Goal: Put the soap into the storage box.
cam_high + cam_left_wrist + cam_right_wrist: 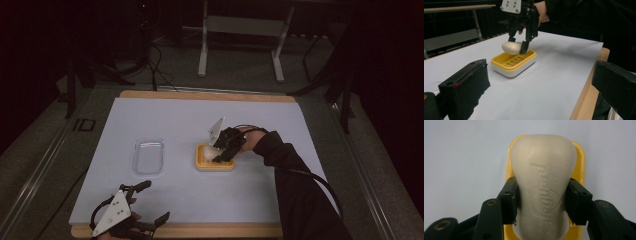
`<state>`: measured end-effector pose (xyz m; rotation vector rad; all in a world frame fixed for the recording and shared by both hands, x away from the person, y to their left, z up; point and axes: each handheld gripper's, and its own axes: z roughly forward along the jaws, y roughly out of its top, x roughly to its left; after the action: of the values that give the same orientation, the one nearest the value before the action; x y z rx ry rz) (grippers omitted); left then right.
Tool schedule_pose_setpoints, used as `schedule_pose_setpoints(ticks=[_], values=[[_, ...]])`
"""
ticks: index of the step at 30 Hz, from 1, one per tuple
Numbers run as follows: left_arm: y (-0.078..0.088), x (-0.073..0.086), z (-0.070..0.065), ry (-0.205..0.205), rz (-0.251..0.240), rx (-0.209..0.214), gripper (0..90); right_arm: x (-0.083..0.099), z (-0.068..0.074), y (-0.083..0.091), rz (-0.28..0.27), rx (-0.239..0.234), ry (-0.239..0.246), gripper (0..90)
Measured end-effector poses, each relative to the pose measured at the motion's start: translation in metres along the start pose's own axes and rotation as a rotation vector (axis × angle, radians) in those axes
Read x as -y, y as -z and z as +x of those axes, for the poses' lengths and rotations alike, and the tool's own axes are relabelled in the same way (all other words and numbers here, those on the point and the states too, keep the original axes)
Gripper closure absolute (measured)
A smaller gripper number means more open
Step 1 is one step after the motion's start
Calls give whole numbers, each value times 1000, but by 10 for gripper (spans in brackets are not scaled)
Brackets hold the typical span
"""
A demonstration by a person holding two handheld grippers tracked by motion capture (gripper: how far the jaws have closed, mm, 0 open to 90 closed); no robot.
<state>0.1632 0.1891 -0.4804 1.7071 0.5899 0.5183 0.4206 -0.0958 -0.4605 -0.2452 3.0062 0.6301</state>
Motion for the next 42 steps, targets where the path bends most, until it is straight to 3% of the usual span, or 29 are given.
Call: schedule_pose_setpoints(ticks=[2, 15, 20, 28, 33, 42], values=[[0, 0, 0, -1, 1, 1, 12, 4, -1, -3, -14, 4, -5, 497], [-1, 0, 0, -3, 8, 2, 12, 10, -7, -25, 37, 11, -50, 496], [-1, 0, -1, -6, 12, 3, 12, 11, -9, -25, 30, 23, -74, 495], [-1, 0, -1, -4, 7, 10, 12, 9, -12, -35, 47, 1, -118, 482], [-2, 1, -1, -6, 10, 9, 12, 6, -9, -32, 68, 8, -99, 474], [-4, 1, -1, -10, 17, 9, 12, 2, -8, -14, 37, 34, -109, 426]])
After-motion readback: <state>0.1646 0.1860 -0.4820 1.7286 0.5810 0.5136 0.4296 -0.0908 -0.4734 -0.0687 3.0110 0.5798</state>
